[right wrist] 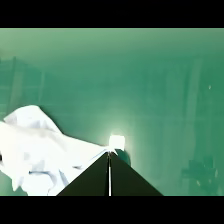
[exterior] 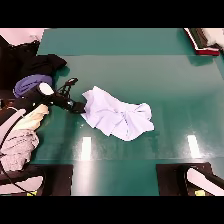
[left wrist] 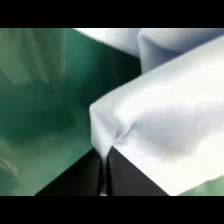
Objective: Fold the shirts.
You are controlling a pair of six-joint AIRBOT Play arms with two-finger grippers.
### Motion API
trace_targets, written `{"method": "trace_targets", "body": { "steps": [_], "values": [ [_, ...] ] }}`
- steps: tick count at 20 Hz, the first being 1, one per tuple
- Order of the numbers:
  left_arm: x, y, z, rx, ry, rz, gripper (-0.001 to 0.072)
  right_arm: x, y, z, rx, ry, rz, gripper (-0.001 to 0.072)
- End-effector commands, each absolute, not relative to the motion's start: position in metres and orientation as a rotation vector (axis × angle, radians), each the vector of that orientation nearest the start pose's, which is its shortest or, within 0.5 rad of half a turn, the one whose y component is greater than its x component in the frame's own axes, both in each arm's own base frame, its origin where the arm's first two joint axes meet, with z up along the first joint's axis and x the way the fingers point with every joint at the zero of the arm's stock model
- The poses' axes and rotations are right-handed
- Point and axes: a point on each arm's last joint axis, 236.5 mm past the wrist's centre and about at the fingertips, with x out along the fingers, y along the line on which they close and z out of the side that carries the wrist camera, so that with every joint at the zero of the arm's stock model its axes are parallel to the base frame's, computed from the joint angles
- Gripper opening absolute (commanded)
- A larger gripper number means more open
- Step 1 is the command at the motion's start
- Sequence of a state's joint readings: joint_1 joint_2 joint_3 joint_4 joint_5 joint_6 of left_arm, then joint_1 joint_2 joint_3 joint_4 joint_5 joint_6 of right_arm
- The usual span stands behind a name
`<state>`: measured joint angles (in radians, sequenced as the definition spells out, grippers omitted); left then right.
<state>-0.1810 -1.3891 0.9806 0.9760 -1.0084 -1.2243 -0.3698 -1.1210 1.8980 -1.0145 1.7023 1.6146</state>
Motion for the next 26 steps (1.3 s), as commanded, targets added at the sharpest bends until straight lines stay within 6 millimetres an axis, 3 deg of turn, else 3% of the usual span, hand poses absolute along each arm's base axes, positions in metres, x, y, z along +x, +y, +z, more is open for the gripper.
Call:
{"method": "trace_targets", "body": {
  "steps": [1, 4, 5, 6, 7, 9, 11, 14, 17, 21, 22, 24, 25, 26],
  "values": [
    [0.35, -0.174, -0.019, -0.119, 1.312, -0.616, 0.0025, 0.321, 0.011, 0.257, 0.453, 0.982, 0.184, 0.0019],
    [0.364, -0.166, 0.033, -0.025, 1.19, -0.615, 0.0025, 0.309, 0.038, 0.172, 0.542, 1.107, 0.199, 0.0024],
    [0.366, -0.164, 0.051, -0.003, 1.144, -0.612, 0.0025, 0.305, 0.051, 0.141, 0.564, 1.136, 0.205, 0.0111],
    [0.368, -0.163, 0.066, 0.006, 1.105, -0.613, 0.0025, 0.298, 0.065, 0.108, 0.578, 1.175, 0.213, 0.0348],
    [0.367, -0.163, 0.079, 0.011, 1.071, -0.614, 0.0025, 0.289, 0.079, 0.074, 0.586, 1.218, 0.22, 0.0474],
    [0.364, -0.163, 0.092, 0.014, 1.043, -0.617, 0.0025, 0.275, 0.103, 0.018, 0.577, 1.285, 0.23, 0.0472],
    [0.361, -0.163, 0.095, 0.011, 1.045, -0.618, 0.0025, 0.277, 0.12, -0.015, 0.553, 1.293, 0.236, 0.0472],
    [0.354, -0.163, 0.093, 0.013, 1.071, -0.627, 0.0025, 0.283, 0.14, -0.045, 0.516, 1.332, 0.248, 0.047],
    [0.35, -0.163, 0.091, 0.015, 1.088, -0.633, 0.0025, 0.282, 0.142, -0.074, 0.514, 1.402, 0.219, 0.0448],
    [0.351, -0.163, 0.091, 0.015, 1.086, -0.632, 0.0025, 0.291, 0.14, -0.087, 0.528, 1.395, 0.19, 0.0431],
    [0.352, -0.163, 0.092, 0.015, 1.083, -0.631, 0.0026, 0.293, 0.139, -0.088, 0.528, 1.389, 0.185, 0.0357],
    [0.352, -0.163, 0.092, 0.015, 1.083, -0.631, 0.0025, 0.3, 0.138, -0.087, 0.53, 1.359, 0.178, 0.0109],
    [0.353, -0.163, 0.092, 0.014, 1.079, -0.63, 0.0025, 0.303, 0.138, -0.086, 0.531, 1.346, 0.176, 0.0017],
    [0.356, -0.163, 0.095, 0.013, 1.06, -0.624, 0.0025, 0.305, 0.138, -0.082, 0.531, 1.334, 0.181, 0.0018]
  ]
}}
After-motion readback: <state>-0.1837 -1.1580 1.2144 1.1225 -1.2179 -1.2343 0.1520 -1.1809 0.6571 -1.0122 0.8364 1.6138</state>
